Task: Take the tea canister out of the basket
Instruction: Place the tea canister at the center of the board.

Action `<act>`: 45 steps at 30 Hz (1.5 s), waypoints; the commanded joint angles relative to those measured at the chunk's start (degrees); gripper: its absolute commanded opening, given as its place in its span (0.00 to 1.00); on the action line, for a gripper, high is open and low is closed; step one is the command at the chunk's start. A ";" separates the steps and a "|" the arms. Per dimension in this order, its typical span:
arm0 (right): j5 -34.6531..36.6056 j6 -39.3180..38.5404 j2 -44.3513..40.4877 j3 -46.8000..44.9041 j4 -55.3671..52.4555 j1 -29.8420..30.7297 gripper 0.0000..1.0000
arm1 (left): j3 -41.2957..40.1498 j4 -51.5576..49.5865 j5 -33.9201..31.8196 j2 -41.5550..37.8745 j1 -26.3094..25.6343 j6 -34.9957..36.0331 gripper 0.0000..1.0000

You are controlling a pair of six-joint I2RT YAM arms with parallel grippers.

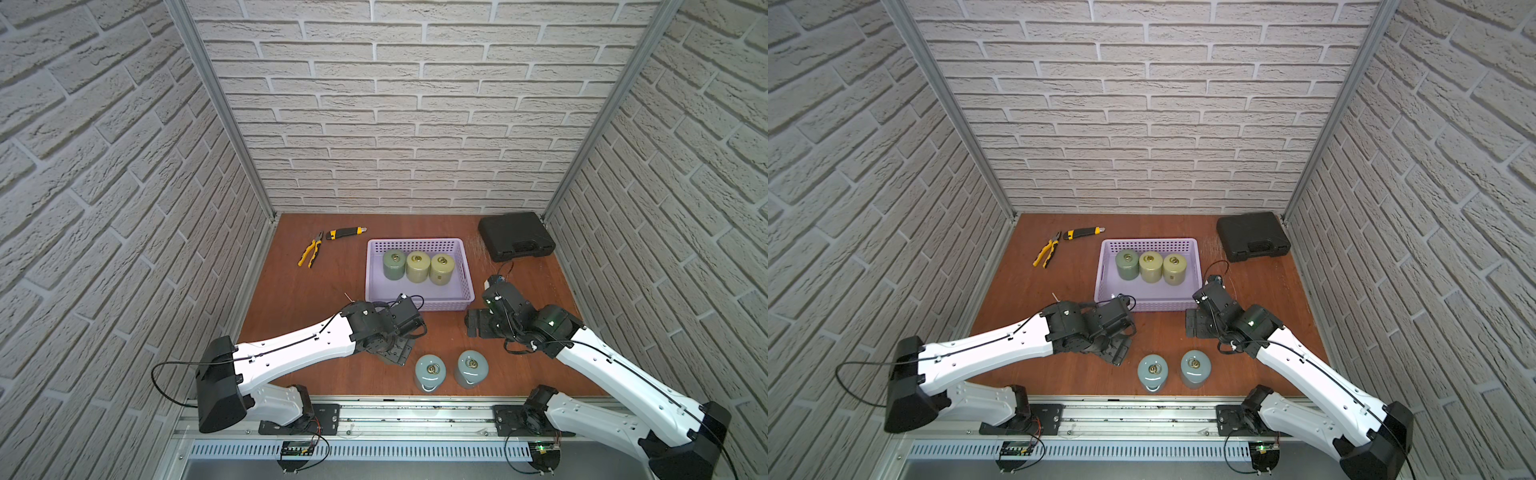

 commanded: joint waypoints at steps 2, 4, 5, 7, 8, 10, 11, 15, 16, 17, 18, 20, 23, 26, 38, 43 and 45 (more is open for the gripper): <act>0.56 0.33 0.21 1.60 -0.09 -0.59 1.00 | -1.14 2.72 -2.91 -1.86 -2.49 -2.73 0.42; 0.84 0.16 0.56 2.08 -0.90 -0.69 1.00 | -1.71 3.15 -3.44 -1.72 -3.60 -3.48 0.42; 0.96 0.00 0.66 2.39 -1.13 -0.69 1.00 | -2.15 3.65 -3.60 -1.72 -4.17 -3.82 0.42; 0.95 -0.37 0.83 2.82 -1.48 -0.78 1.00 | -3.19 4.60 -3.87 -1.59 -5.05 -4.51 0.42; 1.05 -0.55 0.92 3.01 -1.63 -0.78 1.00 | -3.76 5.23 -3.96 -1.62 -5.42 -4.79 0.42; 0.99 -0.79 1.17 3.32 -2.06 -0.88 1.00 | -4.97 6.45 -4.02 -1.57 -6.13 -5.65 0.42; 1.03 -0.98 1.27 3.49 -2.28 -0.94 1.00 | -5.61 7.04 -3.98 -1.43 -6.38 -5.95 0.41; 1.04 -1.43 1.62 4.25 -3.27 -1.05 1.00 | -7.43 8.73 -4.14 -1.17 -7.61 -7.13 0.41; 0.99 -1.52 1.71 4.37 -3.43 -1.11 1.00 | -7.77 8.93 -4.18 -1.23 -7.87 -7.39 0.41; 1.04 -1.69 1.80 4.49 -3.61 -1.14 1.00 | -8.22 9.38 -4.21 -1.21 -8.13 -7.52 0.42; 1.01 -1.82 1.95 4.68 -3.77 -1.18 1.00 | -8.73 9.71 -4.06 -1.20 -8.21 -7.68 0.42; 0.99 -2.10 2.13 4.81 -4.11 -1.22 1.00 | -9.59 10.34 -3.84 -1.24 -8.34 -7.97 0.42; 0.97 -2.22 2.16 4.99 -4.40 -1.36 1.00 | -10.73 11.42 -3.53 -1.42 -8.57 -8.24 0.41; 0.87 -2.30 2.15 5.07 -4.48 -1.40 1.00 | -11.60 11.90 -3.15 -1.45 -8.68 -8.52 0.42; 0.61 -2.47 2.77 5.43 -4.31 -1.66 1.00 | -14.21 13.14 -1.92 -1.59 -8.87 -9.60 0.44; 0.47 -3.11 3.24 5.87 -3.97 -1.95 1.00 | -14.53 12.88 -1.61 -1.59 -8.87 -10.08 0.67; 0.14 -3.73 3.63 6.17 -3.49 -2.10 1.00 | -14.28 12.41 -1.61 -1.68 -8.84 -10.29 0.86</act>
